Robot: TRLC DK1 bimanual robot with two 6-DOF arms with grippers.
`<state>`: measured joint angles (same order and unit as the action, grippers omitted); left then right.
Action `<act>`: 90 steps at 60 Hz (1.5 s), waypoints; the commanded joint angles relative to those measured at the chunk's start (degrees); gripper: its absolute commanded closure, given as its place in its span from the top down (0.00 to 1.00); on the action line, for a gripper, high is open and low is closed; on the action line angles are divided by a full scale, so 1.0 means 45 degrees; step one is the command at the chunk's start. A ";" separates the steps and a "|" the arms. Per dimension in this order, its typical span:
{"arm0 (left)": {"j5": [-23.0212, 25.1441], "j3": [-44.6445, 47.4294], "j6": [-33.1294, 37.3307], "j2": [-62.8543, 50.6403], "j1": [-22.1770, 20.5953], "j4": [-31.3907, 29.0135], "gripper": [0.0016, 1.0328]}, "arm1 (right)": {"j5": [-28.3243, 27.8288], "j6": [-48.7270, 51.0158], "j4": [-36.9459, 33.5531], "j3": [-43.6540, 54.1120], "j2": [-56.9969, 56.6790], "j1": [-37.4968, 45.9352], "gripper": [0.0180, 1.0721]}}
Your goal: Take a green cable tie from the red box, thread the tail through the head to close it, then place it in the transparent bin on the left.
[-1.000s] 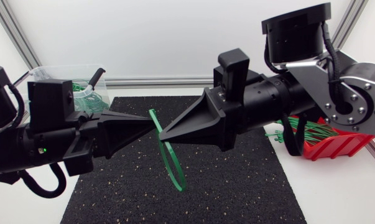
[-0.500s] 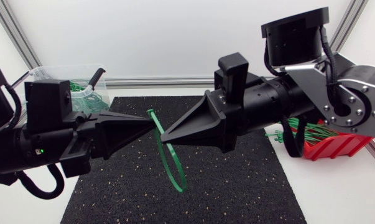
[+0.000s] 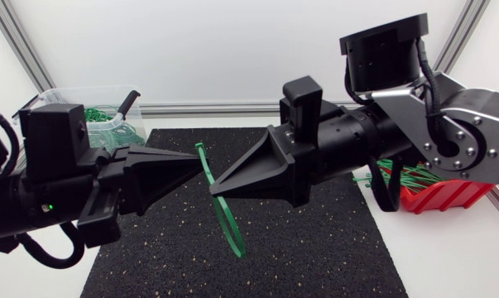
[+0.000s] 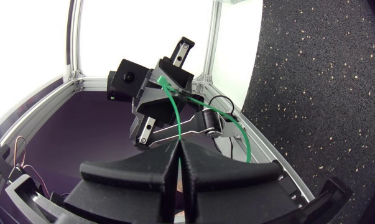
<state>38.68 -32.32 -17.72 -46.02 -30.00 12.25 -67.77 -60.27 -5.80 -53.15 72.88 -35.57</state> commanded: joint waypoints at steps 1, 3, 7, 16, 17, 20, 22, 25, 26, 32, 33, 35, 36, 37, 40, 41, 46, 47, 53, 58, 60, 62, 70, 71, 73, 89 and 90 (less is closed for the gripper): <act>-0.0001 0.0404 0.0382 0.0012 -0.0150 -0.0008 0.03 | -0.0058 -0.0396 0.0137 -0.0143 -0.0024 -0.0103 0.05; -0.0020 0.0423 0.0402 0.0031 -0.0150 -0.0008 0.03 | -0.0058 -0.0396 0.0157 -0.0163 -0.0083 -0.0064 0.05; -0.0040 0.0462 0.0421 0.0031 -0.0150 -0.0008 0.03 | -0.0058 -0.0396 0.0196 -0.0143 -0.0258 -0.0025 0.05; -0.0059 0.0462 0.0441 0.0090 -0.0209 -0.0066 0.03 | -0.0038 -0.0396 0.0215 -0.0124 -0.0317 0.0053 0.05; -0.0079 0.0462 0.0421 0.0109 -0.0248 -0.0066 0.03 | -0.0038 -0.0396 0.0215 -0.0124 -0.0317 0.0073 0.05; -0.0099 0.0462 0.0421 0.0148 -0.0306 -0.0086 0.03 | -0.0038 -0.0396 0.0235 -0.0124 -0.0298 0.0131 0.05; -0.0157 0.0462 0.0441 0.0188 -0.0384 -0.0105 0.03 | -0.0038 -0.0396 0.0235 -0.0124 -0.0278 0.0131 0.05; -0.0274 0.0502 0.0499 0.0227 -0.0502 -0.0144 0.03 | -0.0019 -0.0396 0.0235 -0.0104 -0.0337 0.0112 0.05; -0.0313 0.0502 0.0519 0.0246 -0.0541 -0.0164 0.03 | -0.0019 -0.0396 0.0235 -0.0104 -0.0376 0.0112 0.05; -0.0392 0.0521 0.0616 0.0266 -0.0677 -0.0261 0.03 | 0.0059 -0.0396 0.0274 -0.0104 -0.0532 0.0131 0.05; -0.0450 0.0521 0.0636 0.0285 -0.0697 -0.0281 0.03 | 0.0059 -0.0396 0.0274 -0.0085 -0.0532 0.0131 0.05; -0.0528 0.0521 0.0675 0.0285 -0.0814 -0.0301 0.03 | 0.0059 -0.0396 0.0274 -0.0085 -0.0571 0.0171 0.05; -0.0548 0.0521 0.0694 0.0285 -0.0853 -0.0320 0.03 | 0.0059 -0.0396 0.0274 -0.0085 -0.0571 0.0190 0.05; -0.0567 0.0521 0.0714 0.0305 -0.0873 -0.0359 0.03 | 0.0059 -0.0396 0.0274 -0.0065 -0.0591 0.0190 0.05; -0.0665 0.0521 0.0773 0.0344 -0.0970 -0.0418 0.03 | 0.0059 -0.0396 0.0274 -0.0065 -0.0610 0.0210 0.05; -0.0684 0.0521 0.0773 0.0363 -0.0990 -0.0437 0.03 | 0.0079 -0.0396 0.0274 -0.0045 -0.0610 0.0210 0.05; -0.0880 0.0521 0.0792 0.0481 -0.1146 -0.0457 0.03 | 0.0196 -0.0415 0.0274 -0.0006 -0.0532 0.0190 0.05; -0.0938 0.0502 0.0812 0.0520 -0.1205 -0.0457 0.03 | 0.0216 -0.0415 0.0274 0.0013 -0.0493 0.0151 0.05; -0.1231 0.0482 0.0890 0.0617 -0.1459 -0.0496 0.03 | 0.0470 -0.0415 0.0274 0.0072 -0.0258 0.0053 0.05; -0.1622 0.0502 0.1163 0.0695 -0.1849 -0.0672 0.03 | 0.0489 -0.0435 0.0274 0.0013 -0.0258 0.0034 0.05; -0.1759 0.0521 0.1202 0.0754 -0.2006 -0.0711 0.03 | 0.0528 -0.0435 0.0254 -0.0026 -0.0258 -0.0005 0.05; -0.1934 0.0541 0.1280 0.0832 -0.2123 -0.0730 0.03 | 0.0548 -0.0435 0.0235 -0.0045 -0.0258 -0.0064 0.05; -0.2638 0.0619 0.1671 0.1047 -0.2767 -0.0926 0.03 | 0.0626 -0.0435 0.0254 -0.0104 -0.0161 -0.0044 0.05; -0.2735 0.0638 0.1769 0.1086 -0.2865 -0.0965 0.03 | 0.0665 -0.0454 0.0235 -0.0124 -0.0141 -0.0025 0.05; -0.2931 0.0658 0.1866 0.1145 -0.3021 -0.0984 0.03 | 0.0723 -0.0454 0.0215 -0.0124 -0.0063 -0.0005 0.06; -0.3634 0.0795 0.2862 0.1086 -0.3138 -0.1121 0.03 | 0.0372 -0.0337 -0.0019 0.0130 -0.0395 0.0190 0.31; -0.3653 0.0795 0.2902 0.1086 -0.3138 -0.1121 0.03 | 0.0352 -0.0337 0.0000 0.0150 -0.0434 0.0229 0.32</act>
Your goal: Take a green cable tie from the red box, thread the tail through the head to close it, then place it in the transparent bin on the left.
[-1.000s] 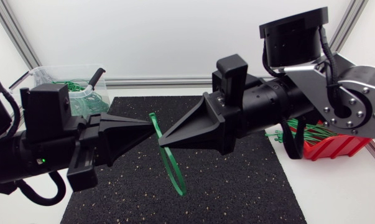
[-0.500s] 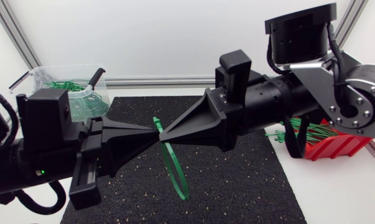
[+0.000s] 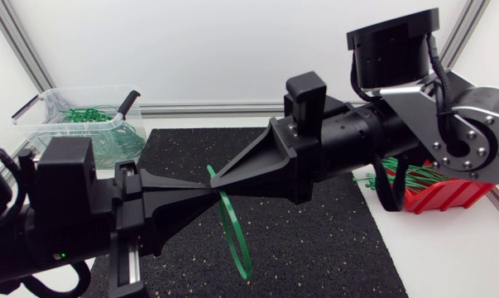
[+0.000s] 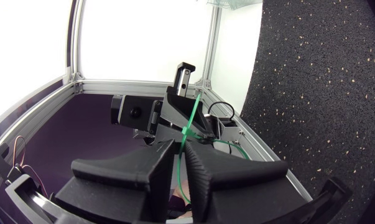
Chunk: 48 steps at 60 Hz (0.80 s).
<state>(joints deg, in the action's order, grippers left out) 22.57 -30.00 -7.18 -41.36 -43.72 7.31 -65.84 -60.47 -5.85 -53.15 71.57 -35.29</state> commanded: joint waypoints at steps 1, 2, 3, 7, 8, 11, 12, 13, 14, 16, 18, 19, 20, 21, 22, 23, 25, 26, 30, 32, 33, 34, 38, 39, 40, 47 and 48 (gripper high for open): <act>-0.0093 0.0299 0.0619 0.0051 -0.0069 -0.0023 0.03 | -0.0114 -0.0293 0.0010 0.0169 -0.0201 0.0186 0.33; -0.0132 0.0319 0.0697 0.0051 -0.0029 -0.0043 0.03 | -0.0173 -0.0293 0.0010 0.0189 -0.0260 0.0225 0.33; -0.0152 0.0319 0.0736 0.0051 -0.0029 -0.0043 0.03 | -0.0212 -0.0293 -0.0009 0.0189 -0.0319 0.0264 0.34; -0.0191 0.0338 0.0971 0.0051 0.0127 -0.0101 0.03 | -0.0329 -0.0196 -0.0009 0.0228 -0.0573 0.0498 0.35; -0.0191 0.0338 0.1049 0.0051 0.0166 -0.0121 0.03 | -0.0407 -0.0196 0.0010 0.0248 -0.0631 0.0557 0.35; -0.0210 0.0358 0.1283 0.0071 0.0244 -0.0160 0.03 | -0.0524 -0.0176 0.0030 0.0267 -0.0787 0.0674 0.35; -0.0230 0.0377 0.1361 0.0051 0.0244 -0.0160 0.03 | -0.0544 -0.0137 0.0030 0.0267 -0.0807 0.0693 0.35; -0.0249 0.0377 0.1459 0.0051 0.0264 -0.0199 0.03 | -0.0544 -0.0020 0.0010 0.0267 -0.0846 0.0713 0.35; -0.0308 0.0377 0.1556 0.0051 0.0283 -0.0218 0.03 | -0.0583 0.0078 -0.0009 0.0267 -0.0885 0.0732 0.35; -0.0386 0.0436 0.1654 0.0051 0.0303 -0.0218 0.03 | -0.0622 0.0117 -0.0009 0.0287 -0.0944 0.0771 0.35; -0.0406 0.0455 0.1810 0.0071 0.0303 -0.0277 0.03 | -0.0641 0.0195 0.0010 0.0306 -0.1002 0.0850 0.35; -0.0406 0.0475 0.1889 0.0090 0.0303 -0.0297 0.03 | -0.0641 0.0254 0.0010 0.0306 -0.1022 0.0889 0.35; -0.0445 0.0494 0.1947 0.0110 0.0303 -0.0316 0.03 | -0.0641 0.0332 -0.0009 0.0306 -0.1022 0.0928 0.35; -0.0484 0.0514 0.2006 0.0130 0.0303 -0.0336 0.03 | -0.0641 0.0371 0.0010 0.0306 -0.1002 0.0967 0.35; -0.0542 0.0534 0.2103 0.0149 0.0283 -0.0355 0.03 | -0.0641 0.0468 0.0010 0.0287 -0.0963 0.1025 0.35; -0.0581 0.0534 0.2181 0.0188 0.0264 -0.0394 0.03 | -0.0661 0.0547 0.0010 0.0287 -0.0924 0.1064 0.35; -0.0659 0.0553 0.2260 0.0247 0.0224 -0.0414 0.03 | -0.0661 0.0781 -0.0009 0.0228 -0.0787 0.1123 0.35; -0.0738 0.0553 0.2299 0.0286 0.0185 -0.0433 0.03 | -0.0661 0.0879 -0.0009 0.0208 -0.0729 0.1123 0.35; -0.1245 0.0573 0.2826 0.0501 -0.0088 -0.0511 0.03 | -0.0720 0.1699 -0.0009 0.0052 -0.0299 0.1143 0.35; -0.1519 0.0573 0.2982 0.0559 -0.0303 -0.0531 0.03 | -0.0837 0.2070 -0.0029 -0.0026 -0.0084 0.1103 0.35; -0.1695 0.0553 0.3099 0.0598 -0.0440 -0.0550 0.03 | -0.0934 0.2285 -0.0068 -0.0085 0.0052 0.1103 0.35; -0.1812 0.0573 0.3217 0.0637 -0.0518 -0.0570 0.03 | -0.0993 0.2422 -0.0127 -0.0124 0.0150 0.1084 0.35; -0.2437 0.0592 0.3666 0.0755 -0.0986 -0.0609 0.03 | -0.1188 0.3164 -0.0517 -0.0319 0.0541 0.1006 0.35; -0.2534 0.0592 0.3724 0.0774 -0.1084 -0.0609 0.03 | -0.1208 0.3379 -0.0634 -0.0377 0.0658 0.0986 0.35; -0.2632 0.0612 0.3842 0.0774 -0.1162 -0.0629 0.03 | -0.1208 0.3554 -0.0732 -0.0436 0.0756 0.0967 0.35; -0.3101 0.0631 0.4349 0.0813 -0.1514 -0.0707 0.03 | -0.1247 0.4570 -0.1396 -0.0807 0.1263 0.0791 0.35; -0.3199 0.0651 0.4408 0.0813 -0.1572 -0.0707 0.03 | -0.1247 0.4629 -0.1416 -0.0827 0.1302 0.0771 0.35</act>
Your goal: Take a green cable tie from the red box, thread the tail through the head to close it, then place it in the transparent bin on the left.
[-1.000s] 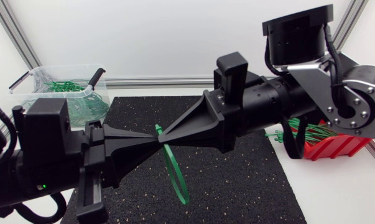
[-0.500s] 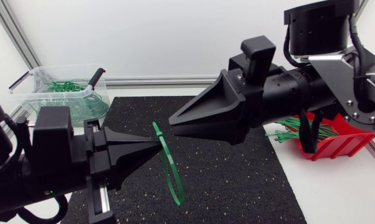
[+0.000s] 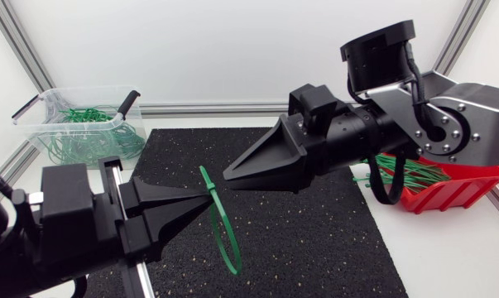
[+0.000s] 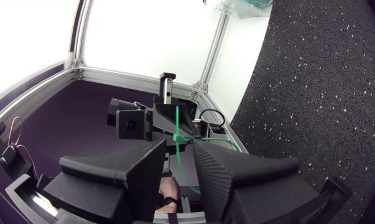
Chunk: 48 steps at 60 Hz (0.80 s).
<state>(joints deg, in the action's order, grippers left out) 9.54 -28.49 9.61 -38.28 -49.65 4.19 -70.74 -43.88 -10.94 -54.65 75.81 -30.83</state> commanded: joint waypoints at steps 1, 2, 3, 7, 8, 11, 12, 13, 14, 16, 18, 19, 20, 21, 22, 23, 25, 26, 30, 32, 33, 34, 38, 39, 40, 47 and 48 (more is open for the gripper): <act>-0.0343 0.0316 0.0756 0.0128 -0.0315 -0.0012 0.03 | -0.0159 0.0981 -0.0303 -0.0531 0.0419 -0.0219 0.35; -0.0401 0.0316 0.0795 0.0128 -0.0373 -0.0012 0.03 | -0.0159 0.1020 -0.0303 -0.0550 0.0458 -0.0219 0.35; -0.0480 0.0316 0.0873 0.0128 -0.0451 -0.0012 0.03 | -0.0159 0.1079 -0.0303 -0.0570 0.0497 -0.0219 0.35; -0.0694 0.0335 0.1010 0.0089 -0.0647 0.0007 0.03 | -0.0159 0.1215 -0.0342 -0.0648 0.0673 -0.0337 0.35; -0.0733 0.0335 0.1029 0.0089 -0.0666 0.0007 0.03 | -0.0159 0.1255 -0.0362 -0.0667 0.0731 -0.0356 0.35; -0.0772 0.0335 0.1049 0.0031 -0.0764 0.0007 0.03 | -0.0159 0.1294 -0.0362 -0.0667 0.0770 -0.0395 0.35; -0.0792 0.0355 0.1068 0.0011 -0.0784 0.0007 0.03 | -0.0178 0.1333 -0.0362 -0.0687 0.0790 -0.0454 0.35; -0.0792 0.0355 0.1127 0.0011 -0.0803 0.0007 0.03 | -0.0178 0.1352 -0.0362 -0.0687 0.0790 -0.0493 0.35; -0.0792 0.0374 0.1166 -0.0008 -0.0803 0.0027 0.03 | -0.0159 0.1352 -0.0362 -0.0687 0.0809 -0.0532 0.35; -0.0812 0.0394 0.1166 -0.0047 -0.0823 0.0046 0.03 | -0.0159 0.1411 -0.0362 -0.0706 0.0809 -0.0590 0.35; -0.0812 0.0394 0.1166 -0.0067 -0.0842 0.0066 0.03 | -0.0159 0.1411 -0.0362 -0.0745 0.0809 -0.0630 0.35; -0.0812 0.0413 0.1186 -0.0106 -0.0862 0.0085 0.03 | -0.0159 0.1411 -0.0382 -0.0765 0.0829 -0.0669 0.35; -0.0831 0.0413 0.1166 -0.0126 -0.0862 0.0085 0.03 | -0.0159 0.1411 -0.0401 -0.0765 0.0829 -0.0669 0.35; -0.0831 0.0433 0.1186 -0.0126 -0.0881 0.0105 0.03 | -0.0159 0.1411 -0.0421 -0.0785 0.0829 -0.0688 0.35; -0.0851 0.0433 0.1186 -0.0126 -0.0901 0.0105 0.03 | -0.0159 0.1411 -0.0421 -0.0785 0.0829 -0.0708 0.35; -0.0890 0.0472 0.1186 -0.0126 -0.0959 0.0125 0.03 | -0.0159 0.1411 -0.0421 -0.0804 0.0829 -0.0727 0.35; -0.0968 0.0511 0.1205 -0.0126 -0.1057 0.0144 0.03 | -0.0159 0.1430 -0.0440 -0.0824 0.0829 -0.0747 0.35; -0.1007 0.0530 0.1225 -0.0126 -0.1116 0.0164 0.03 | -0.0159 0.1430 -0.0440 -0.0843 0.0848 -0.0766 0.35; -0.1105 0.0628 0.1264 -0.0126 -0.1194 0.0242 0.03 | -0.0159 0.1430 -0.0577 -0.0921 0.0888 -0.0805 0.34; -0.1124 0.0667 0.1264 -0.0126 -0.1213 0.0261 0.03 | -0.0139 0.1508 -0.0674 -0.0960 0.0888 -0.0864 0.31; -0.1124 0.0687 0.1264 -0.0126 -0.1233 0.0261 0.03 | -0.0139 0.1587 -0.0714 -0.0980 0.0888 -0.0883 0.28; -0.1124 0.0687 0.1264 -0.0126 -0.1233 0.0281 0.03 | -0.0139 0.1645 -0.0753 -0.0980 0.0888 -0.0883 0.24; -0.1144 0.0706 0.1264 -0.0106 -0.1233 0.0281 0.03 | -0.0100 0.1723 -0.0772 -0.0999 0.0888 -0.0922 0.17; -0.1144 0.0706 0.1264 -0.0106 -0.1233 0.0281 0.03 | -0.0061 0.1762 -0.0772 -0.0999 0.0888 -0.0922 0.15; -0.1144 0.0706 0.1264 -0.0087 -0.1233 0.0281 0.03 | -0.0042 0.1782 -0.0792 -0.0999 0.0888 -0.0942 0.12; -0.1222 0.0706 0.1283 -0.0047 -0.1252 0.0281 0.03 | 0.0017 0.1860 -0.0928 -0.1019 0.0966 -0.0962 0.08; -0.1222 0.0706 0.1283 -0.0047 -0.1252 0.0281 0.03 | 0.0017 0.1919 -0.0987 -0.1019 0.0966 -0.0962 0.07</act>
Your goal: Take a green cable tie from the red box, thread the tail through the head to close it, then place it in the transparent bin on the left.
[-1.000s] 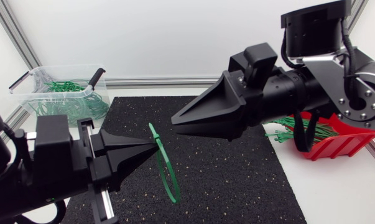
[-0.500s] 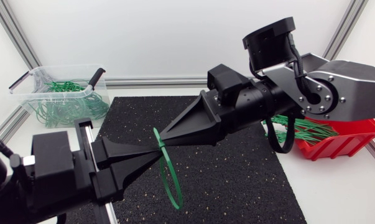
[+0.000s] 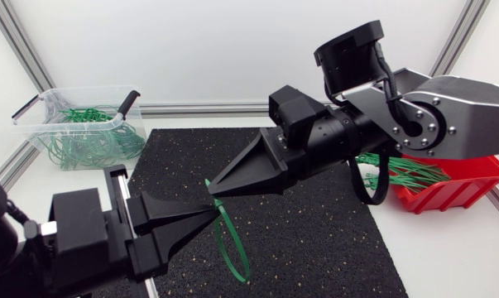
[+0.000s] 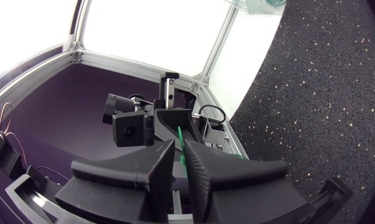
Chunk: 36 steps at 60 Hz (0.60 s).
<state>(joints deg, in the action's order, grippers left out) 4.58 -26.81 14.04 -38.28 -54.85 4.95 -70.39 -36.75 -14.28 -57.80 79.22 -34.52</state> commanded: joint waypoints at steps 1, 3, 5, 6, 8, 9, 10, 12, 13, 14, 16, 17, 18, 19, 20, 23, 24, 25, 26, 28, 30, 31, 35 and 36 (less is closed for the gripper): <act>-0.0119 0.0332 0.0297 -0.0047 -0.0116 0.0111 0.03 | -0.0041 0.0394 -0.0302 -0.0319 0.0208 -0.0141 0.07; -0.0119 0.0332 0.0297 -0.0047 -0.0116 0.0091 0.03 | -0.0002 0.0472 -0.0322 -0.0319 0.0208 -0.0141 0.06; -0.0139 0.0332 0.0297 -0.0047 -0.0135 0.0091 0.03 | 0.0037 0.0472 -0.0342 -0.0319 0.0227 -0.0141 0.06; -0.0158 0.0352 0.0317 -0.0047 -0.0174 0.0111 0.03 | 0.0037 0.0472 -0.0361 -0.0319 0.0227 -0.0141 0.06; -0.0217 0.0371 0.0317 -0.0047 -0.0272 0.0111 0.03 | 0.0037 0.0472 -0.0420 -0.0319 0.0247 -0.0141 0.06; -0.0256 0.0371 0.0336 -0.0047 -0.0292 0.0111 0.03 | 0.0037 0.0491 -0.0478 -0.0319 0.0247 -0.0141 0.06; -0.0275 0.0391 0.0356 -0.0047 -0.0311 0.0111 0.03 | 0.0056 0.0511 -0.0498 -0.0319 0.0247 -0.0141 0.06; -0.0295 0.0391 0.0356 -0.0047 -0.0350 0.0111 0.03 | 0.0076 0.0511 -0.0498 -0.0300 0.0247 -0.0141 0.06; -0.0314 0.0391 0.0356 -0.0047 -0.0370 0.0111 0.03 | 0.0076 0.0511 -0.0498 -0.0300 0.0247 -0.0141 0.06; -0.0314 0.0410 0.0356 -0.0047 -0.0409 0.0111 0.03 | 0.0095 0.0511 -0.0517 -0.0300 0.0227 -0.0141 0.06; -0.0354 0.0410 0.0356 -0.0047 -0.0487 0.0091 0.03 | 0.0232 0.0511 -0.0498 -0.0319 0.0208 -0.0121 0.06; -0.0412 0.0391 0.0356 -0.0047 -0.0565 0.0091 0.03 | 0.0310 0.0511 -0.0498 -0.0319 0.0208 -0.0121 0.06; -0.0490 0.0391 0.0356 -0.0047 -0.0643 0.0091 0.03 | 0.0369 0.0530 -0.0498 -0.0339 0.0208 -0.0121 0.06; -0.0568 0.0391 0.0356 -0.0047 -0.0741 0.0091 0.03 | 0.0466 0.0530 -0.0498 -0.0359 0.0208 -0.0121 0.06; -0.0666 0.0391 0.0356 -0.0047 -0.0897 0.0072 0.03 | 0.0564 0.0511 -0.0478 -0.0398 0.0208 -0.0102 0.06; -0.1018 0.0371 0.0336 -0.0047 -0.1405 0.0013 0.03 | 0.0740 0.0472 -0.0478 -0.0495 0.0325 -0.0063 0.06; -0.1096 0.0352 0.0336 -0.0047 -0.1542 0.0013 0.03 | 0.0799 0.0452 -0.0478 -0.0534 0.0384 -0.0043 0.06; -0.1291 0.0332 0.0317 -0.0047 -0.1756 -0.0006 0.03 | 0.0896 0.0452 -0.0478 -0.0593 0.0462 -0.0024 0.06; -0.1428 0.0332 0.0317 -0.0047 -0.1971 -0.0006 0.03 | 0.0955 0.0433 -0.0459 -0.0632 0.0540 -0.0024 0.06; -0.1721 0.0313 0.0317 -0.0047 -0.2323 -0.0026 0.03 | 0.1013 0.0394 -0.0459 -0.0710 0.0716 -0.0024 0.06; -0.1955 0.0293 0.0317 -0.0047 -0.2616 -0.0026 0.03 | 0.1052 0.0374 -0.0459 -0.0788 0.0911 0.0016 0.06; -0.2033 0.0293 0.0317 -0.0067 -0.2713 -0.0045 0.03 | 0.1072 0.0374 -0.0459 -0.0808 0.0989 0.0016 0.06; -0.2072 0.0215 0.0317 -0.0067 -0.2792 -0.0104 0.03 | 0.1287 0.0374 -0.0459 -0.0886 0.1243 0.0016 0.06; -0.2072 0.0196 0.0317 -0.0067 -0.2831 -0.0124 0.03 | 0.1306 0.0374 -0.0459 -0.0886 0.1282 0.0016 0.06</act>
<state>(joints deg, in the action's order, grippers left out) -5.93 -26.59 14.22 -38.30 -65.73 4.25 -66.67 -35.51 -16.73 -60.05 82.50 -34.57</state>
